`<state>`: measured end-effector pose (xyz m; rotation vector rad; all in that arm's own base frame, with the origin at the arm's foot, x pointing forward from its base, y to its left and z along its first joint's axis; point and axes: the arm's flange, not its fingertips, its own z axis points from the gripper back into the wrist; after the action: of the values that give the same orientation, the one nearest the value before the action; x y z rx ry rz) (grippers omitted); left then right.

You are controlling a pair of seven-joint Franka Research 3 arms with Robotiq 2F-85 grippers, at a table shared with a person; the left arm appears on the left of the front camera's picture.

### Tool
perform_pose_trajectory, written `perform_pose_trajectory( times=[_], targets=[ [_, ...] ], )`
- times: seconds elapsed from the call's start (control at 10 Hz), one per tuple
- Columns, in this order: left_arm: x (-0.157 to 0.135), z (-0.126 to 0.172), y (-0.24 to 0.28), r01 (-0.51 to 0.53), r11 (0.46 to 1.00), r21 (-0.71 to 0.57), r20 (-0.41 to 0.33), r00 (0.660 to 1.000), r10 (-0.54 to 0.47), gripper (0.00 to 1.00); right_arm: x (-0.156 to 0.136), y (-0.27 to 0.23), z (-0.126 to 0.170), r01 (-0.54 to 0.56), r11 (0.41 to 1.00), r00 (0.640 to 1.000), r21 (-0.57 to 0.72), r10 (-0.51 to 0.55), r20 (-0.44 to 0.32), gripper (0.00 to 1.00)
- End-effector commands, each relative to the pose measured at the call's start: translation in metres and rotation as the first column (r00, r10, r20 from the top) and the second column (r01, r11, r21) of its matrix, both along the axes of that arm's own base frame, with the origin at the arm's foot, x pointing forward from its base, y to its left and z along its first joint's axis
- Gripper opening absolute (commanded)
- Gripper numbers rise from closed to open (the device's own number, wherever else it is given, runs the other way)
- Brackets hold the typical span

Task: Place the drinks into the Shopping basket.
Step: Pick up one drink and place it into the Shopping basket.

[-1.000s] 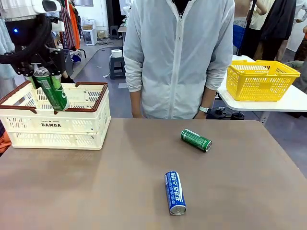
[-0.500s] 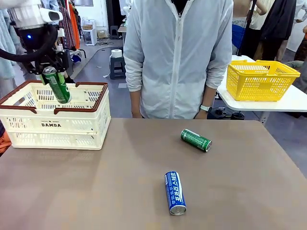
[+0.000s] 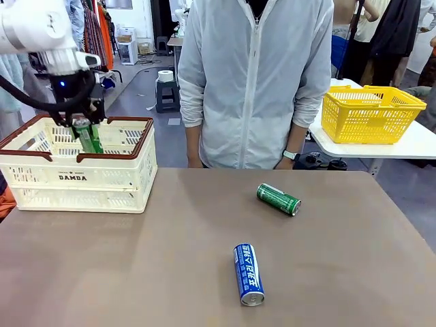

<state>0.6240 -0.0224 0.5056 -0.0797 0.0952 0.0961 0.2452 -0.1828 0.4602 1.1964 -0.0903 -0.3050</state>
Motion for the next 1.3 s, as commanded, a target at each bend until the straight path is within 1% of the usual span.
perform_pose_trajectory(
  times=[0.0,0.3,0.4,0.5,0.6,0.8,1.0,1.1,1.2],
  targets=[
    [0.012,-0.018,0.006,0.006,1.000,0.000,-0.017,1.000,-0.006,0.00,0.002,0.000,0.006,0.012,1.000,1.000,0.021,-0.012,0.002,1.00],
    [0.017,-0.036,0.004,0.014,1.000,0.023,-0.082,0.997,-0.013,0.00,0.002,0.000,0.006,0.012,1.000,1.000,0.021,-0.012,0.002,1.00],
    [0.019,-0.039,0.002,0.016,1.000,0.023,-0.094,0.995,-0.014,0.20,0.002,0.000,0.006,0.012,1.000,1.000,0.021,-0.012,0.002,1.00],
    [0.020,-0.041,0.002,0.018,0.999,0.028,-0.100,0.995,-0.015,0.76,0.002,0.000,0.006,0.012,1.000,1.000,0.021,-0.012,0.002,1.00],
    [0.021,-0.042,0.001,0.015,1.000,0.026,-0.100,0.995,-0.012,1.00,0.002,0.000,0.006,0.012,1.000,1.000,0.021,-0.012,0.002,1.00],
    [0.020,-0.039,0.003,0.013,1.000,0.028,-0.094,0.996,-0.010,1.00,0.002,0.000,0.006,0.012,1.000,1.000,0.021,-0.012,0.002,1.00],
    [0.013,-0.027,0.002,0.003,1.000,0.031,-0.067,0.998,-0.001,1.00,0.002,0.000,0.006,0.012,1.000,1.000,0.021,-0.012,0.002,1.00],
    [0.005,-0.013,0.000,0.009,1.000,0.016,-0.047,0.999,-0.008,1.00,0.002,0.000,0.006,0.012,1.000,1.000,0.021,-0.012,0.002,1.00],
    [-0.007,0.011,-0.002,-0.011,1.000,-0.021,-0.036,0.999,0.010,1.00,0.002,0.000,0.006,0.012,1.000,1.000,0.021,-0.012,0.002,1.00]
  ],
)
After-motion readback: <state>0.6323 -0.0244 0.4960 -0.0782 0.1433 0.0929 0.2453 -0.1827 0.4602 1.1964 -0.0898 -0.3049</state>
